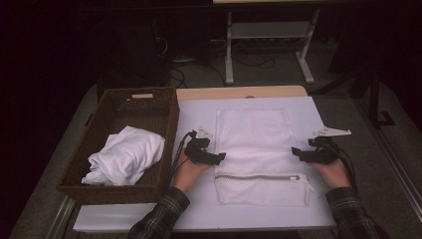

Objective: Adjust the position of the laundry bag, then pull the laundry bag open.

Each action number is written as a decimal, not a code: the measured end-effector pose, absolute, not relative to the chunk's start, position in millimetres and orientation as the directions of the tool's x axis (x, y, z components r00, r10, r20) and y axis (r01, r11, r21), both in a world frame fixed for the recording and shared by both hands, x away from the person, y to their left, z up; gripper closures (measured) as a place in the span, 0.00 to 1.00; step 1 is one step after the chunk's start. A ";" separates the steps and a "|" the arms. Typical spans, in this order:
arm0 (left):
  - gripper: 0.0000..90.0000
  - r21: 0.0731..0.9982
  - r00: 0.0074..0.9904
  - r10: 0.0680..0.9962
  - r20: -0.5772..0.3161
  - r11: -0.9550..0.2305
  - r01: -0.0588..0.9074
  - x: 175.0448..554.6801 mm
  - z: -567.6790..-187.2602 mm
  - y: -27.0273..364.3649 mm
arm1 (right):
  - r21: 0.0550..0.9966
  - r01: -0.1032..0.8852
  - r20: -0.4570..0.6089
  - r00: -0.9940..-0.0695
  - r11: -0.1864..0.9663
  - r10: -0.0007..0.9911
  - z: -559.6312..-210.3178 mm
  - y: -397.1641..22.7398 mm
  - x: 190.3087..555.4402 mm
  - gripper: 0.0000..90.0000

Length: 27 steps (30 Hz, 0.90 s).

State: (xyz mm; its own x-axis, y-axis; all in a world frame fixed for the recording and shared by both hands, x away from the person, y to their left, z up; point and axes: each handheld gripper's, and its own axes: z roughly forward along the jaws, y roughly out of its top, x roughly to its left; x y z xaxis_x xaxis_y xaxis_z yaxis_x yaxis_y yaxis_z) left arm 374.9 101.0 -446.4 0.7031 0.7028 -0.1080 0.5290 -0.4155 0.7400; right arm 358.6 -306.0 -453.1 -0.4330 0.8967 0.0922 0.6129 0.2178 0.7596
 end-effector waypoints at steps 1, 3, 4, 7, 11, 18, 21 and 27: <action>0.18 0.743 0.705 0.701 -0.106 -0.416 0.525 373.6 -445.7 101.4 | 0.761 0.612 0.091 -0.432 0.217 0.897 -453.0 -306.4 358.7 0.19; 0.18 0.744 0.708 0.698 -0.111 -0.414 0.525 370.8 -444.2 102.5 | 0.765 0.607 0.090 -0.434 0.217 0.896 -452.4 -306.9 358.8 0.18; 0.18 0.745 0.710 0.695 -0.112 -0.414 0.523 369.2 -443.5 102.9 | 0.767 0.606 0.092 -0.432 0.213 0.897 -451.8 -307.3 358.6 0.18; 0.18 0.746 0.715 0.690 -0.111 -0.418 0.519 365.3 -442.6 102.8 | 0.768 0.606 0.100 -0.430 0.205 0.897 -451.0 -307.9 357.9 0.17; 0.17 0.743 0.732 0.674 -0.104 -0.437 0.508 359.4 -442.0 103.2 | 0.767 0.607 0.102 -0.434 0.207 0.895 -450.8 -306.9 357.6 0.17; 0.16 0.748 0.744 0.660 -0.106 -0.440 0.497 353.9 -439.6 105.0 | 0.764 0.610 0.104 -0.439 0.211 0.893 -449.0 -304.2 354.8 0.16; 0.16 0.753 0.753 0.650 -0.106 -0.442 0.488 348.2 -437.7 105.5 | 0.766 0.607 0.109 -0.449 0.214 0.887 -446.8 -302.9 352.2 0.16; 0.15 0.749 0.774 0.627 -0.090 -0.469 0.467 339.3 -437.9 106.2 | 0.770 0.603 0.116 -0.456 0.210 0.882 -443.2 -302.4 346.1 0.15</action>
